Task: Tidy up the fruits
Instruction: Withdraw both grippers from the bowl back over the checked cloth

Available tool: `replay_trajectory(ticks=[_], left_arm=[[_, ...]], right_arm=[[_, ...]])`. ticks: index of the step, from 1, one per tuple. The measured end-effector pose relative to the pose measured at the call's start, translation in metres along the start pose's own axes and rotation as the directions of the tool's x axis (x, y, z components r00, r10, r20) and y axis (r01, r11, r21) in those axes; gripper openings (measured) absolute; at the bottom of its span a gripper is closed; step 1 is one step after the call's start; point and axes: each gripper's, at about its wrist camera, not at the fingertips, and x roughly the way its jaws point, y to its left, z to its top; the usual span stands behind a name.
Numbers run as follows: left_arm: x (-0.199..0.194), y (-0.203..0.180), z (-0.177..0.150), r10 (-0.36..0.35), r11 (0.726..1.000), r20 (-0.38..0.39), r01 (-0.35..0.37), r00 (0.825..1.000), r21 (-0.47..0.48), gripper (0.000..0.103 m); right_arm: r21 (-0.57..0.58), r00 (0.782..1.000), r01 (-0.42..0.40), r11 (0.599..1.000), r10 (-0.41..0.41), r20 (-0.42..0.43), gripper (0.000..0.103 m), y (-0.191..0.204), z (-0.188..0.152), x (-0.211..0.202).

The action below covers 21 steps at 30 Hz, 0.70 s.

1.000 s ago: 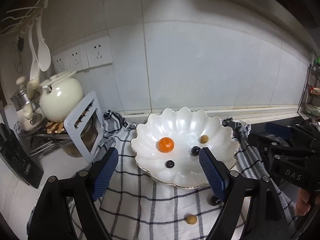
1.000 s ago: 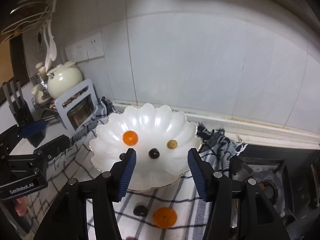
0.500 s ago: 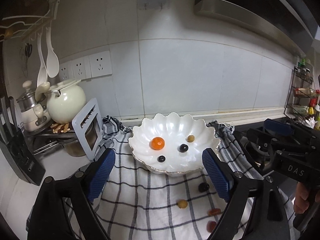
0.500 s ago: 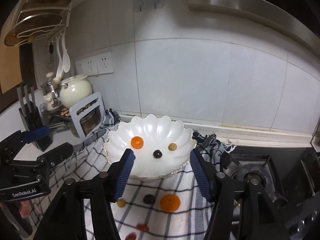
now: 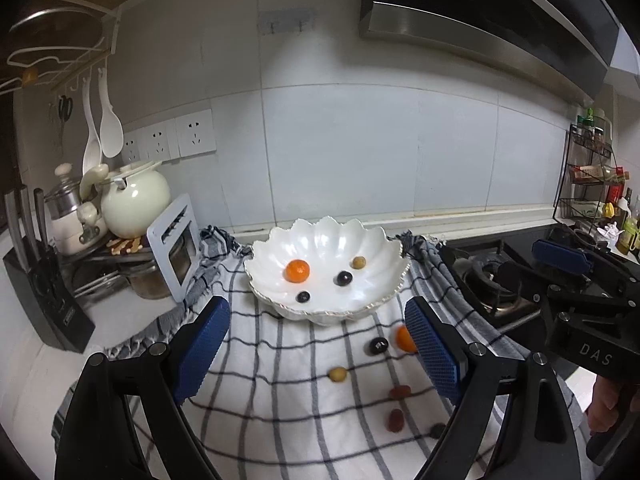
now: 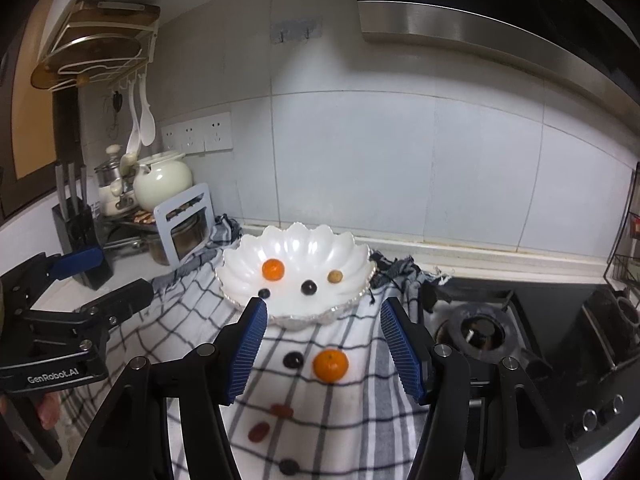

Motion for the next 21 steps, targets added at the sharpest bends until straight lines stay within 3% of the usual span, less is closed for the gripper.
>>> replay_trajectory(ticks=[13, 21], left_arm=[[-0.017, -0.019, -0.033, 0.025, 0.998, -0.032, -0.023, 0.999, 0.060, 0.089], [-0.014, -0.025, -0.056, 0.004, 0.995, -0.070, 0.003, 0.998, 0.101, 0.081]], right_arm=[[-0.007, 1.000, -0.003, 1.000, 0.002, -0.027, 0.061, -0.004, -0.038, -0.025], [-0.036, 0.996, -0.037, 0.999, 0.034, -0.083, 0.061, 0.006, -0.059, -0.022]])
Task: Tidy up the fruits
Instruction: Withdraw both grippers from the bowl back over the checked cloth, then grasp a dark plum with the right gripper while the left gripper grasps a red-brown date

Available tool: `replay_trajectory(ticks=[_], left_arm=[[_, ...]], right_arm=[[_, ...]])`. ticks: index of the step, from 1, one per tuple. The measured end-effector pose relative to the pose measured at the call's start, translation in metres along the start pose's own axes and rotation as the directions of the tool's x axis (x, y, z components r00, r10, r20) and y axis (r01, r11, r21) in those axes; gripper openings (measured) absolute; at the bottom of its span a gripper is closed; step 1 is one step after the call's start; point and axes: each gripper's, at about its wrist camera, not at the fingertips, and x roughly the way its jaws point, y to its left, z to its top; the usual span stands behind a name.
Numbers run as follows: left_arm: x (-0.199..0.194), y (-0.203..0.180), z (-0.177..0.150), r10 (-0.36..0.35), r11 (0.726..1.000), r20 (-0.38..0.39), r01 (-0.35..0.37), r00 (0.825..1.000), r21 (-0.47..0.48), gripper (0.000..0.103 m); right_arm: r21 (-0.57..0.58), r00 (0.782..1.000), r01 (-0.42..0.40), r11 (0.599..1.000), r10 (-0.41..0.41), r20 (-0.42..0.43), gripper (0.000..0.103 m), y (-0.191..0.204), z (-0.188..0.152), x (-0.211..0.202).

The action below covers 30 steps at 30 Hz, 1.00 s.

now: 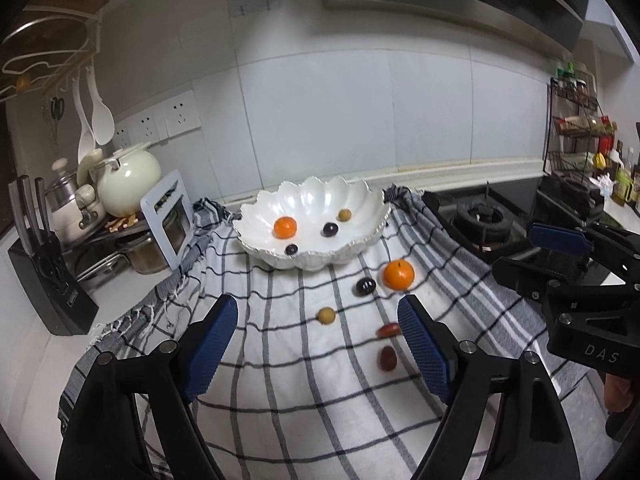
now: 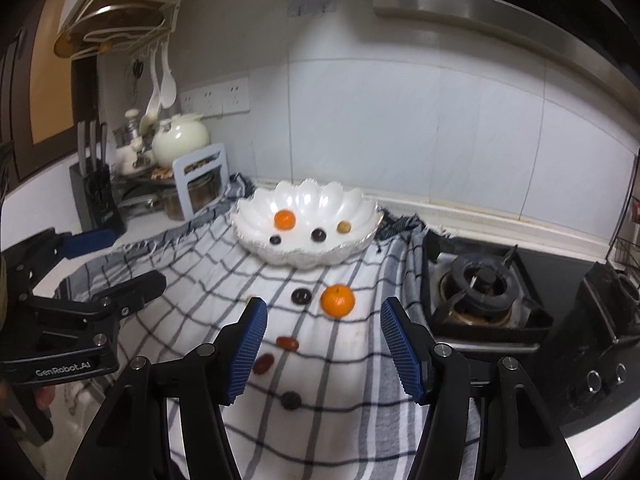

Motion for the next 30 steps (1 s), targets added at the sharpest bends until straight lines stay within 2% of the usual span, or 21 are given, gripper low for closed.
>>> replay_trajectory(ticks=[4, 6, 9, 15, 30], left_arm=[[0.008, -0.006, -0.012, -0.019, 0.999, -0.029, 0.020, 0.999, 0.038, 0.075], [0.013, -0.009, -0.019, -0.028, 0.998, -0.041, 0.030, 0.999, 0.056, 0.069], [0.021, -0.012, -0.027, -0.043, 0.996, -0.065, 0.048, 0.997, 0.073, 0.065], [0.037, -0.018, -0.039, -0.084, 0.991, -0.097, 0.093, 0.992, 0.094, 0.061], [0.072, -0.028, -0.058, -0.129, 0.977, -0.153, 0.152, 0.980, 0.152, 0.046]], right_arm=[[0.001, 0.999, -0.016, 1.000, 0.016, -0.037, 0.060, 0.002, -0.013, 0.007], [-0.020, 0.999, -0.002, 1.000, 0.001, -0.045, 0.060, 0.005, -0.021, 0.010], [-0.036, 0.999, 0.007, 0.999, -0.009, -0.046, 0.060, 0.008, -0.031, 0.013], [-0.032, 0.997, -0.017, 0.999, 0.014, -0.082, 0.054, 0.010, -0.045, 0.024], [-0.007, 0.983, -0.070, 0.997, 0.068, -0.172, 0.041, 0.013, -0.072, 0.059]])
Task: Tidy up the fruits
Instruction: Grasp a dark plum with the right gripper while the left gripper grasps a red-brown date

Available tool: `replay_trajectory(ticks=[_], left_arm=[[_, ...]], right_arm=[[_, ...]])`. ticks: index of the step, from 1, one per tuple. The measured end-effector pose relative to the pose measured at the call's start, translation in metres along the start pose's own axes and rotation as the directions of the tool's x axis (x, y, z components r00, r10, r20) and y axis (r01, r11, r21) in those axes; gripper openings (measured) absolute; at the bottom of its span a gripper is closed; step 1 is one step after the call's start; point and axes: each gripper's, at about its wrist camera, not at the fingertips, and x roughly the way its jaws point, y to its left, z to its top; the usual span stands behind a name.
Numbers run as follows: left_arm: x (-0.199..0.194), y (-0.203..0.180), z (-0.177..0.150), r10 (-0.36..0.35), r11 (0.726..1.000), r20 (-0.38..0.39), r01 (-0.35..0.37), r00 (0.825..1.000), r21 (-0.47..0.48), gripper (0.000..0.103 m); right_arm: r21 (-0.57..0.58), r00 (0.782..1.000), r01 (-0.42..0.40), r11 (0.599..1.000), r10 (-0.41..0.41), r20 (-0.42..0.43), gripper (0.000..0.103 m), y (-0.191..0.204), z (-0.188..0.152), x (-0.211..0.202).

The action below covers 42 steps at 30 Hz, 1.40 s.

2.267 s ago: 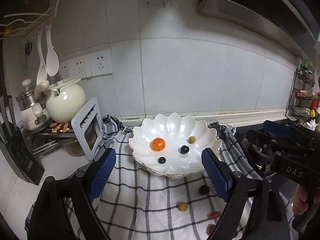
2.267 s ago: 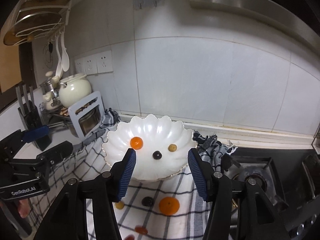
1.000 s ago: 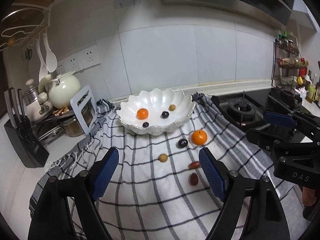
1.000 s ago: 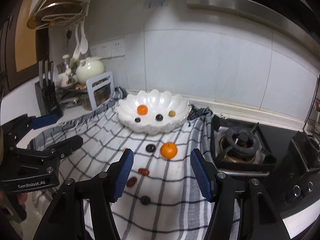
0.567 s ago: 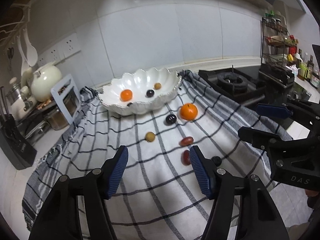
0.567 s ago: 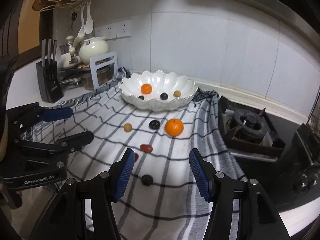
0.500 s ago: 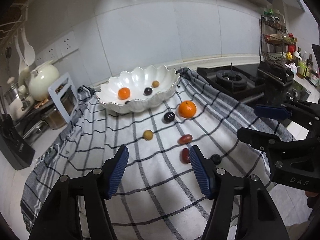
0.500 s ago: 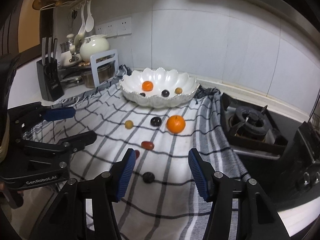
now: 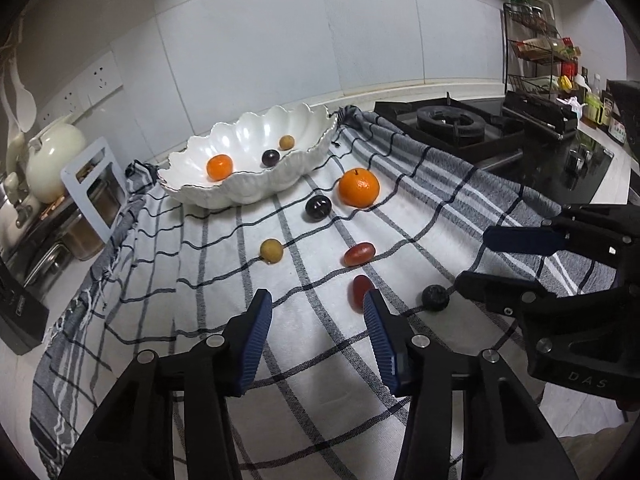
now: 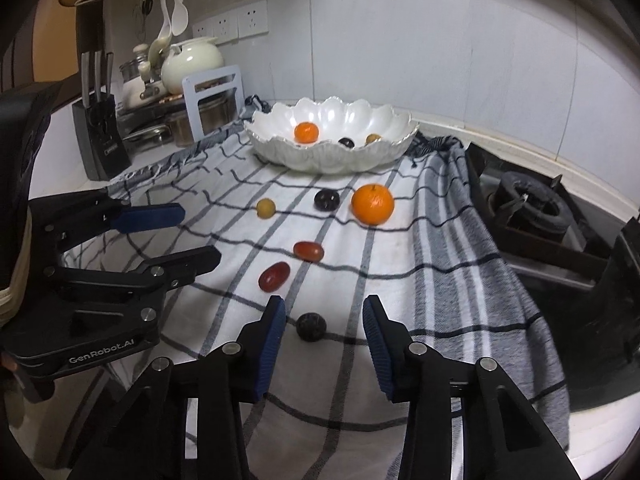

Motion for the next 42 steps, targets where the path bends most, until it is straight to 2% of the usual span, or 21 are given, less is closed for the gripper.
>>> replay_trajectory(ticks=[17, 29, 37, 38, 42], left_arm=[[0.035, -0.010, -0.001, -0.075, 0.997, -0.046, 0.076, 0.996, 0.031, 0.035], [0.058, -0.014, 0.000, -0.127, 0.992, -0.077, 0.128, 0.989, 0.009, 0.033], [0.067, -0.014, 0.000, -0.142, 0.990, -0.095, 0.140, 0.985, -0.021, 0.027], [0.068, -0.014, -0.001, -0.146, 0.989, -0.100, 0.144, 0.984, -0.028, 0.026], [0.069, -0.014, -0.001, -0.154, 0.988, -0.102, 0.150, 0.983, -0.042, 0.023]], right_arm=[[0.021, 0.997, -0.054, 0.998, 0.055, -0.057, 0.034, -0.004, -0.007, 0.029], [0.031, 0.993, -0.094, 0.995, 0.096, -0.072, 0.031, -0.006, -0.009, 0.040], [0.036, 0.991, -0.105, 0.994, 0.108, -0.073, 0.030, -0.008, -0.010, 0.044], [0.039, 0.991, -0.107, 0.993, 0.110, -0.074, 0.027, -0.008, -0.010, 0.044], [0.050, 0.989, -0.123, 0.991, 0.127, -0.079, 0.024, -0.010, -0.011, 0.045]])
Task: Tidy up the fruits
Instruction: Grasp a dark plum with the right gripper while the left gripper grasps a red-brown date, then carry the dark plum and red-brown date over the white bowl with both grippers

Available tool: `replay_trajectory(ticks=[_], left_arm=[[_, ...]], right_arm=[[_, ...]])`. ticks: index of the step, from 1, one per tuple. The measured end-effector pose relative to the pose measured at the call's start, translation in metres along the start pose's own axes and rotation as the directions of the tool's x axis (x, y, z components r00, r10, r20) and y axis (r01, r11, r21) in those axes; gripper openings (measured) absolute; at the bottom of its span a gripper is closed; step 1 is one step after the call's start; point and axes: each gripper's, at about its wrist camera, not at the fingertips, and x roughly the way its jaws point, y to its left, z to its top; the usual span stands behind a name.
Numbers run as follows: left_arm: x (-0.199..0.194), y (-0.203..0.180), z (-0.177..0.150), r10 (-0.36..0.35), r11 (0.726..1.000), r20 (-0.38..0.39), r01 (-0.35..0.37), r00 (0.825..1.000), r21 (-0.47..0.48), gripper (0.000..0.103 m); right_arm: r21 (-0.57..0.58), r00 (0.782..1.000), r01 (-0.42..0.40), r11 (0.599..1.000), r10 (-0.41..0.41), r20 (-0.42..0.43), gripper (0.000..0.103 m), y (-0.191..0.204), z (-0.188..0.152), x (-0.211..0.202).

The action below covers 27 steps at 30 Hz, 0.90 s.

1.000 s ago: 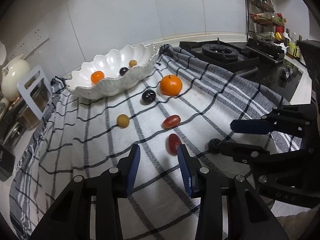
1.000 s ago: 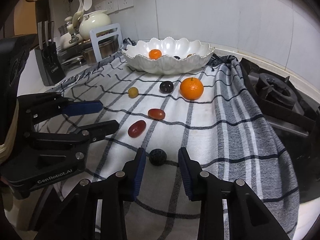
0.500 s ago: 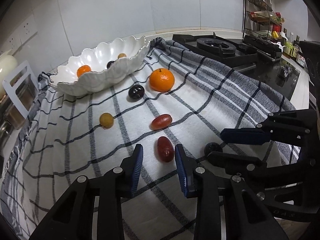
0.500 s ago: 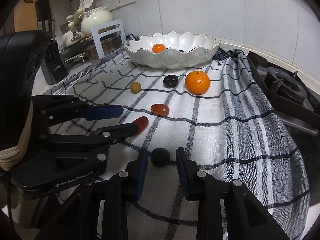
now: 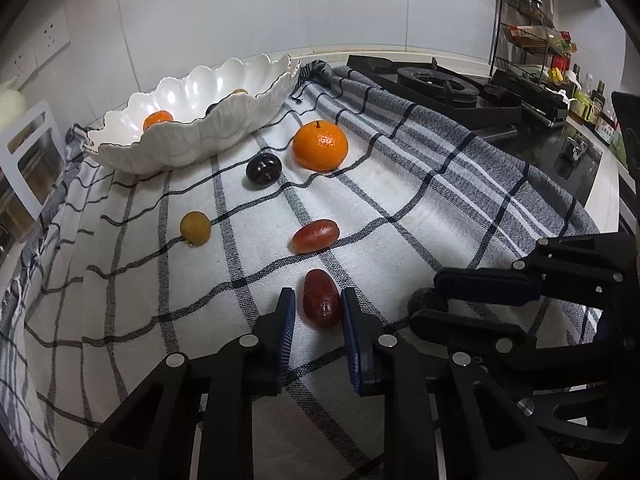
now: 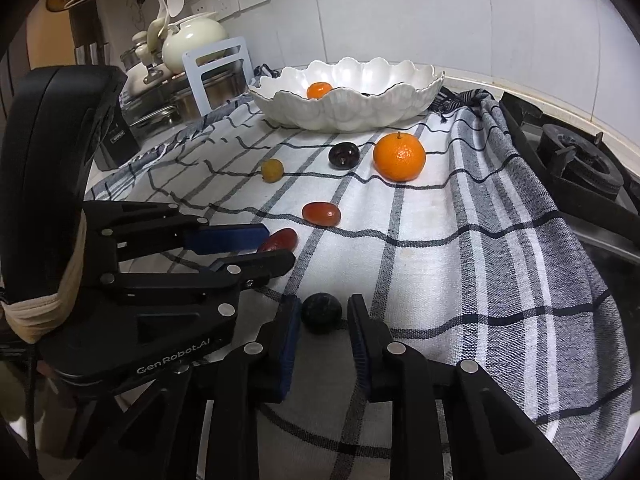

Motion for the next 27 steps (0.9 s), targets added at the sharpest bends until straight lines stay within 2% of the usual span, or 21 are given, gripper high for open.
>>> replay_trajectory(ticks=[2, 13, 27], left_arm=[[0.000, 0.000, 0.000, -0.006, 1.000, -0.001, 0.006, 1.000, -0.008, 0.019], [-0.012, -0.001, 0.000, 0.013, 0.999, 0.020, -0.012, 1.000, -0.046, 0.018], [-0.048, 0.007, 0.009, 0.061, 0.990, 0.091, -0.049, 0.994, -0.131, 0.018]], right_arm=[[0.004, 1.000, -0.008, 1.000, 0.008, -0.003, 0.023, 0.000, -0.001, 0.000], [0.014, 1.000, -0.006, 1.000, 0.006, 0.020, 0.022, 0.000, 0.001, -0.009], [-0.002, 0.994, 0.012, 1.000, -0.011, 0.105, 0.022, 0.000, 0.023, -0.033]])
